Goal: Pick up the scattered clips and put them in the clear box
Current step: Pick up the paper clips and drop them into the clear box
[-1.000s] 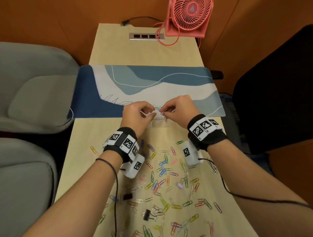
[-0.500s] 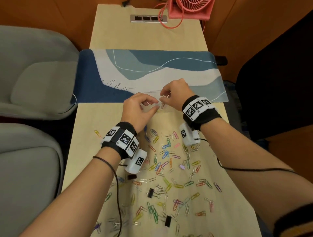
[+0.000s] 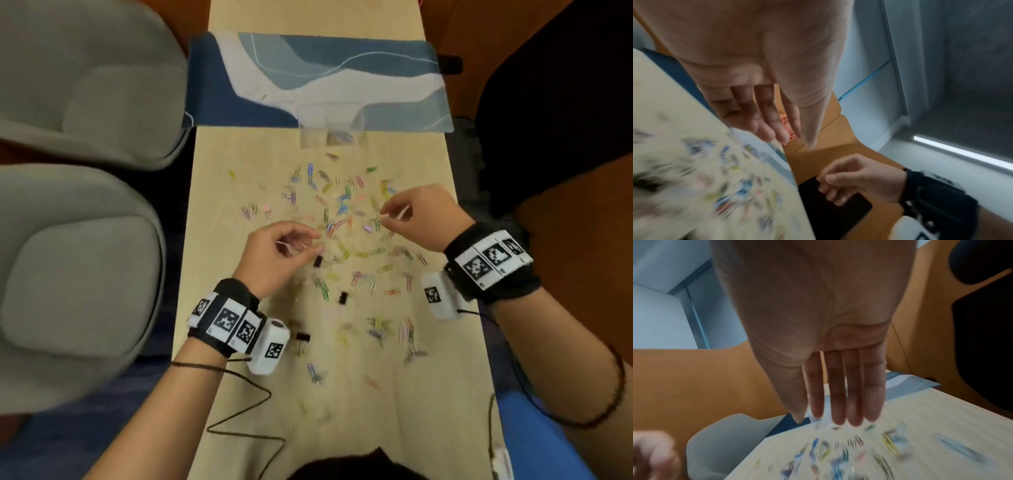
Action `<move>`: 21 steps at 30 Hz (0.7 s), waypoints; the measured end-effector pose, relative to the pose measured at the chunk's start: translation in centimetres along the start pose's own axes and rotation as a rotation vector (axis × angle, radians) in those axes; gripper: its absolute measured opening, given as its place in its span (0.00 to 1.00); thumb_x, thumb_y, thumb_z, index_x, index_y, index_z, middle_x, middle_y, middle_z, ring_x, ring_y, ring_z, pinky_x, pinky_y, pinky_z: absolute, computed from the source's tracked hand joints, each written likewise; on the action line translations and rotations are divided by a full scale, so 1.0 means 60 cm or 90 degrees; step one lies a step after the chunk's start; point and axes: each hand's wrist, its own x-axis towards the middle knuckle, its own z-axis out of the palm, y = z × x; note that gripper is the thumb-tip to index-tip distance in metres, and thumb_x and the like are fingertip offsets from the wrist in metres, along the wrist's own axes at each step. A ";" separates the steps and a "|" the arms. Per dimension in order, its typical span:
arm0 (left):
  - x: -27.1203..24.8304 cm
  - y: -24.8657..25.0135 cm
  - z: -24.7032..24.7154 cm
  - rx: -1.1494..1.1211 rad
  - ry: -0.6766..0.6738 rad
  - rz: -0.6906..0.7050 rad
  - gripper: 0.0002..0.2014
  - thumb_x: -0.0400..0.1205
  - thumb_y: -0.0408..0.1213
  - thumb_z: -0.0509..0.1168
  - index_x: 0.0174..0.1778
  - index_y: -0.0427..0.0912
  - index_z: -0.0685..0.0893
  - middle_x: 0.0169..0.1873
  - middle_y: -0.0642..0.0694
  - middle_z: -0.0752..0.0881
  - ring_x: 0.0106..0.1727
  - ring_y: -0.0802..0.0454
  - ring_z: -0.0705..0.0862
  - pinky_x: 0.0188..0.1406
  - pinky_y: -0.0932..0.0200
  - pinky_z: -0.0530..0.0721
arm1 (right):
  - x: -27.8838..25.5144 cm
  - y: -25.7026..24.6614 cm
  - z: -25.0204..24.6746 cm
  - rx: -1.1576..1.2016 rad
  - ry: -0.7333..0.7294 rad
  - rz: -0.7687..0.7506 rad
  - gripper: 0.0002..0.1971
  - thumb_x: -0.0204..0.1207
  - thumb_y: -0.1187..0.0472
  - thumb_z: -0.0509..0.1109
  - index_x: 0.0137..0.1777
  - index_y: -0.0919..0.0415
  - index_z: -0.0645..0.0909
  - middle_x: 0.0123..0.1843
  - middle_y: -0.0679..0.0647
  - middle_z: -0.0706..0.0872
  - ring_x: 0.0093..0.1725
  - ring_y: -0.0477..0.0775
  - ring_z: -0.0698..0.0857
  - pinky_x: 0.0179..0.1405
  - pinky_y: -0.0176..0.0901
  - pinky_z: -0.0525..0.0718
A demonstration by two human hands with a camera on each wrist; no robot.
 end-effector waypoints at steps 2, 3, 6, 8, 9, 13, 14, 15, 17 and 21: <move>-0.071 -0.024 -0.007 0.031 -0.015 -0.031 0.08 0.73 0.41 0.79 0.46 0.52 0.90 0.38 0.54 0.88 0.40 0.56 0.85 0.37 0.69 0.79 | -0.077 0.010 0.028 0.015 -0.054 0.054 0.07 0.72 0.51 0.76 0.46 0.51 0.89 0.38 0.45 0.89 0.37 0.46 0.84 0.47 0.40 0.82; -0.109 -0.036 -0.012 0.051 -0.018 -0.046 0.08 0.72 0.40 0.79 0.45 0.52 0.89 0.38 0.55 0.88 0.40 0.56 0.84 0.37 0.68 0.79 | -0.115 0.015 0.048 0.022 -0.082 0.081 0.07 0.71 0.50 0.77 0.46 0.51 0.88 0.39 0.45 0.88 0.39 0.46 0.84 0.48 0.41 0.83; -0.206 -0.080 -0.018 0.142 -0.012 -0.090 0.11 0.69 0.41 0.81 0.41 0.51 0.85 0.39 0.53 0.86 0.41 0.55 0.83 0.40 0.61 0.81 | -0.208 0.037 0.125 0.019 -0.143 0.178 0.12 0.69 0.51 0.78 0.51 0.53 0.87 0.43 0.49 0.87 0.43 0.49 0.85 0.47 0.41 0.83; -0.257 -0.110 -0.008 0.220 0.015 -0.129 0.20 0.64 0.46 0.83 0.48 0.53 0.83 0.48 0.52 0.82 0.47 0.55 0.80 0.51 0.58 0.82 | -0.254 0.049 0.182 -0.008 -0.163 0.250 0.19 0.68 0.52 0.79 0.58 0.54 0.82 0.51 0.53 0.84 0.49 0.54 0.84 0.48 0.42 0.81; -0.279 -0.124 0.000 0.261 0.028 -0.157 0.28 0.63 0.50 0.83 0.57 0.55 0.81 0.55 0.51 0.78 0.55 0.55 0.78 0.61 0.58 0.79 | -0.273 0.052 0.209 -0.021 -0.159 0.280 0.21 0.68 0.52 0.79 0.60 0.55 0.80 0.55 0.56 0.81 0.51 0.57 0.83 0.50 0.44 0.81; -0.351 -0.168 0.039 0.329 0.048 -0.236 0.54 0.58 0.65 0.80 0.79 0.50 0.67 0.66 0.46 0.65 0.69 0.50 0.65 0.73 0.57 0.65 | -0.331 0.045 0.289 -0.030 -0.072 0.321 0.22 0.69 0.58 0.76 0.63 0.59 0.78 0.59 0.58 0.75 0.54 0.61 0.80 0.59 0.49 0.82; -0.364 -0.176 0.047 0.330 0.038 -0.235 0.57 0.57 0.66 0.80 0.80 0.49 0.66 0.65 0.46 0.65 0.68 0.50 0.65 0.74 0.57 0.66 | -0.343 0.037 0.303 -0.021 -0.050 0.314 0.21 0.69 0.61 0.75 0.63 0.59 0.79 0.60 0.58 0.75 0.54 0.60 0.80 0.59 0.48 0.82; -0.375 -0.184 0.056 0.329 0.026 -0.224 0.58 0.56 0.67 0.80 0.80 0.47 0.66 0.64 0.47 0.65 0.66 0.51 0.65 0.73 0.59 0.66 | -0.352 0.029 0.316 0.000 -0.033 0.300 0.20 0.69 0.63 0.75 0.62 0.60 0.79 0.59 0.58 0.76 0.54 0.59 0.80 0.59 0.47 0.81; -0.389 -0.193 0.073 0.322 0.004 -0.196 0.60 0.54 0.65 0.82 0.81 0.47 0.66 0.61 0.49 0.64 0.63 0.55 0.64 0.71 0.64 0.63 | -0.365 0.010 0.335 0.063 -0.022 0.246 0.18 0.69 0.66 0.74 0.60 0.60 0.81 0.56 0.57 0.78 0.52 0.57 0.81 0.56 0.41 0.80; -0.396 -0.199 0.106 0.291 -0.061 -0.147 0.57 0.56 0.56 0.85 0.81 0.47 0.67 0.59 0.52 0.65 0.59 0.58 0.69 0.70 0.68 0.67 | -0.370 -0.004 0.334 0.169 -0.002 0.188 0.20 0.67 0.65 0.76 0.60 0.57 0.83 0.51 0.56 0.82 0.45 0.52 0.83 0.51 0.41 0.82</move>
